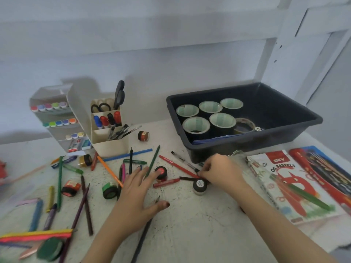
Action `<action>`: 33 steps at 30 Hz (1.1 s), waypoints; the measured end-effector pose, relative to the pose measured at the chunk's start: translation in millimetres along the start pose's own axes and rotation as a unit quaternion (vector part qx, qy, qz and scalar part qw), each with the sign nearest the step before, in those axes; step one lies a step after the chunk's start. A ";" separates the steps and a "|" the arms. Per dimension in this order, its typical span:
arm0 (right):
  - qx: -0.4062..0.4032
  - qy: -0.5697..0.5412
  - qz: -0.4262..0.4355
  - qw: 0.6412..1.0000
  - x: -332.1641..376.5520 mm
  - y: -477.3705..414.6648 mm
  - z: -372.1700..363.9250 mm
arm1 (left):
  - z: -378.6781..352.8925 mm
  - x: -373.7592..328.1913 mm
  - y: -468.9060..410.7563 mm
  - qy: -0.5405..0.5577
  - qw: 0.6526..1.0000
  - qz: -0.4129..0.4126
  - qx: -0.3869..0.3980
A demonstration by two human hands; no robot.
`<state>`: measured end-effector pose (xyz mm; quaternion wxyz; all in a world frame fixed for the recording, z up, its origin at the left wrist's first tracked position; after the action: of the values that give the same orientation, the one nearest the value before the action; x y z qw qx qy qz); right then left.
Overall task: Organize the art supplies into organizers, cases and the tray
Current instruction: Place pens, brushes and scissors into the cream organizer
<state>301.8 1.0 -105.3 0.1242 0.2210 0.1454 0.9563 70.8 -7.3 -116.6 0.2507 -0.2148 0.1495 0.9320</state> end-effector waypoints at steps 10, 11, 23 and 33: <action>0.069 -0.002 0.151 0.986 40.4 52.9 10.8 | 13.0 -19.8 4.2 0.346 0.924 0.039 -0.158; 0.074 0.011 0.178 0.981 52.0 59.8 8.6 | 15.4 -19.8 5.5 0.394 0.901 0.036 -0.176; 0.014 -0.085 0.422 0.902 184.3 78.2 -3.3 | 84.7 -1.7 62.4 0.305 0.897 -0.086 -0.310; -0.109 -0.155 0.440 0.877 252.6 41.6 26.9 | 116.4 64.3 117.5 0.318 0.876 -0.047 -0.360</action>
<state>86.8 44.7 29.4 -0.2655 0.3931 -0.0933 0.8753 -79.8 -33.9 -26.7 0.1389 -0.5815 -0.1350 0.7902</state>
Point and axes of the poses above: each hand's wrist, its own y-axis away from the middle knuckle, its own z-axis out of the back of the hand, x = y × z, the point moved 7 cm from there along -y, towards the middle knuckle, and after that the axes turned 11 degrees about x, right-handed, at the moved point
